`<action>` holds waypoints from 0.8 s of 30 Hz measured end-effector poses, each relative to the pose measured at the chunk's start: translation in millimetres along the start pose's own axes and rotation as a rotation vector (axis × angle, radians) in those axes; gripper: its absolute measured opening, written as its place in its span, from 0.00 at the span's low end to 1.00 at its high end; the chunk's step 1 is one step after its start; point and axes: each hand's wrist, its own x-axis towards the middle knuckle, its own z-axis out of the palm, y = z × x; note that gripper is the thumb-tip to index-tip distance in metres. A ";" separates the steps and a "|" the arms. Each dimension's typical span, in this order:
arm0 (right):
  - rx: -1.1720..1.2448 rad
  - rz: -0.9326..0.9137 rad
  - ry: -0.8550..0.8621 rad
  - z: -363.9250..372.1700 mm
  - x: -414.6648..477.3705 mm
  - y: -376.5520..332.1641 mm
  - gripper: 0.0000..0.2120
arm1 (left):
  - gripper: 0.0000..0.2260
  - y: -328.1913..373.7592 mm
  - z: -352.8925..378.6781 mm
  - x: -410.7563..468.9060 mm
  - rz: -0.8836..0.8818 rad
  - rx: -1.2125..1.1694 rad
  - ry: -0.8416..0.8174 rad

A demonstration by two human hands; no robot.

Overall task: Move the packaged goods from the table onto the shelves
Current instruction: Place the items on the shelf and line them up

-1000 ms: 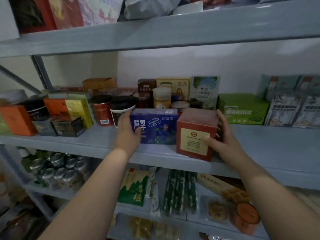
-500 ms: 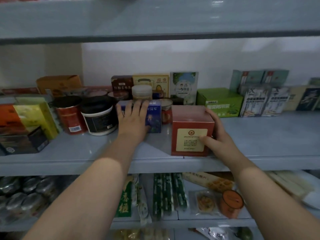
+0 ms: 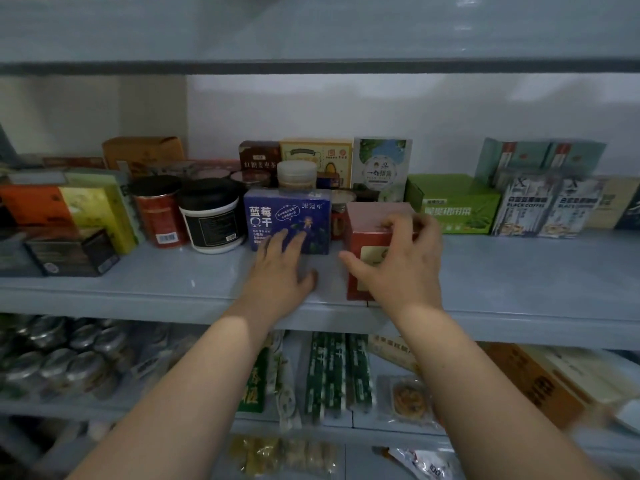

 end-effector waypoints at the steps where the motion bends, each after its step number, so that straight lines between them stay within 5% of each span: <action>1: 0.049 -0.026 0.017 2.6 1.1 3.4 0.34 | 0.34 -2.4 -0.5 -3.7 -0.009 -0.023 -0.002; 9: 0.572 -0.221 -0.397 -6.3 14.4 30.4 0.25 | 0.34 -54.8 -15.0 -43.8 -0.154 0.064 -0.008; 12: 0.610 -0.218 -0.416 1.9 13.3 24.1 0.23 | 0.41 -72.4 -21.3 -58.1 -0.196 0.095 -0.005; 16: 0.586 -0.235 -0.485 8.1 15.8 11.6 0.25 | 0.31 -98.2 -31.5 -81.4 -0.236 0.112 0.064; 24: 0.497 -0.387 -0.509 33.5 0.8 -31.5 0.22 | 0.35 -128.4 -45.5 -104.7 -0.247 0.150 0.138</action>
